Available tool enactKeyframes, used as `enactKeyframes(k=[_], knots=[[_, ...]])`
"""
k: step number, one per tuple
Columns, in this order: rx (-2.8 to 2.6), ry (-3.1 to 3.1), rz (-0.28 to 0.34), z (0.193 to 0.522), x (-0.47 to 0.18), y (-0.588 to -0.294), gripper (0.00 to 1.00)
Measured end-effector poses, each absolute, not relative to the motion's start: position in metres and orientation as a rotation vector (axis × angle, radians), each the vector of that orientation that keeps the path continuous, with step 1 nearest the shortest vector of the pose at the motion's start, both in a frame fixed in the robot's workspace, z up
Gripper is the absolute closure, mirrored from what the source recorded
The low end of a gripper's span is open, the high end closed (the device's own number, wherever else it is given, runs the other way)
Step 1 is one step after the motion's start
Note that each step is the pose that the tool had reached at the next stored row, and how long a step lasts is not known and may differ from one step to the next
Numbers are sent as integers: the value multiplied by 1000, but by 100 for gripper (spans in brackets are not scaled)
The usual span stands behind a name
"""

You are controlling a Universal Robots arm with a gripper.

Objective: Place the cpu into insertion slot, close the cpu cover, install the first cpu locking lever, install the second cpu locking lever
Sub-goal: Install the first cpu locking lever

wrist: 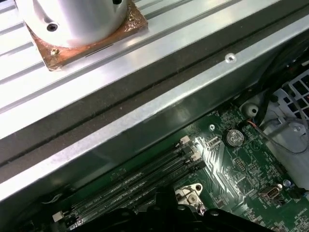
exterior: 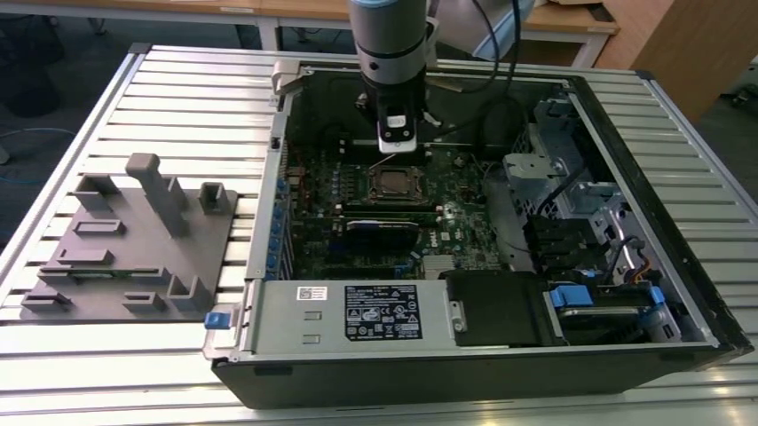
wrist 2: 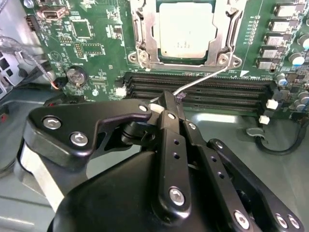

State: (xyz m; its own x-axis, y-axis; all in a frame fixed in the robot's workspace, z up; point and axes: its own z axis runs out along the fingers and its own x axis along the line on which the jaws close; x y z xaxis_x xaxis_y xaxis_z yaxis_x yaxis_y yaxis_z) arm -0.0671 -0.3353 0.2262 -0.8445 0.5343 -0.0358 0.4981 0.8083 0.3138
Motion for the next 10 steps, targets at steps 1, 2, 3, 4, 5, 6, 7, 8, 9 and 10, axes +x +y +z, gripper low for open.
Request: enactKeyframes(k=[1,2,3,4,5,6,7,8,9,10], knots=[[822,2869,446,225,-67,-335,90],[820,2867,445,224,-68,-335,90],[818,2865,443,223,-68,-335,90],[817,2864,442,222,-68,-335,90],[815,2862,440,222,-68,-335,90],[815,2862,439,221,-68,-335,90],[815,2861,439,221,-68,-335,90],[815,2861,439,221,-69,-335,90],[815,2861,439,220,-69,-335,90],[815,2861,439,220,-70,-335,90]])
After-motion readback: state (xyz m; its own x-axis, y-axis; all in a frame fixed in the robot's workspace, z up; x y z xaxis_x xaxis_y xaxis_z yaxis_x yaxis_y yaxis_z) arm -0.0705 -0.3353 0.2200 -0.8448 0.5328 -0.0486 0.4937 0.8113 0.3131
